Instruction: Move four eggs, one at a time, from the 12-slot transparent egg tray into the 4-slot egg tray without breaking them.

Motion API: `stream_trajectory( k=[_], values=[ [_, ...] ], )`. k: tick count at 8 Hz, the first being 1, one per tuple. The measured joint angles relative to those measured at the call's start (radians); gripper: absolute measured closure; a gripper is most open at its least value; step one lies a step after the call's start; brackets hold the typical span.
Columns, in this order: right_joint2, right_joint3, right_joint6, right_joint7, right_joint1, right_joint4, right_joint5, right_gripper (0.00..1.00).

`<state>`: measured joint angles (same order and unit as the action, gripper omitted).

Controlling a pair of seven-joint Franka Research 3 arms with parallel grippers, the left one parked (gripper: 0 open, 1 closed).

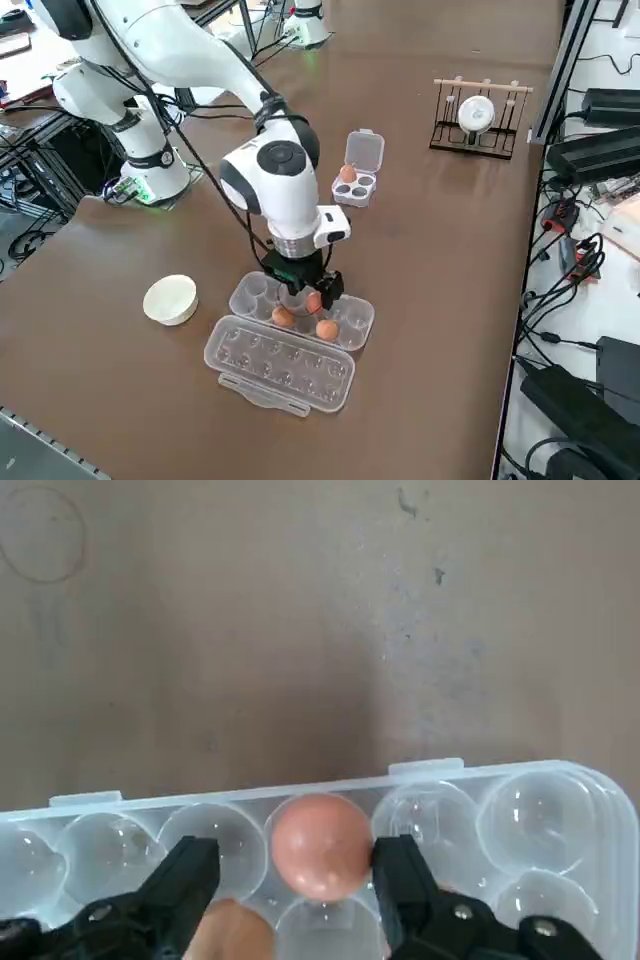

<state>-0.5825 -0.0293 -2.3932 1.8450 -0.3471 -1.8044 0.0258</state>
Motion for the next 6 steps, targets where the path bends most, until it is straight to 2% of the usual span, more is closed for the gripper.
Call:
stream_trajectory(
  k=[6],
  values=[
    [-0.013,0.003,-0.001,0.001,-0.004,0.019,-0.001,0.19]
  ],
)
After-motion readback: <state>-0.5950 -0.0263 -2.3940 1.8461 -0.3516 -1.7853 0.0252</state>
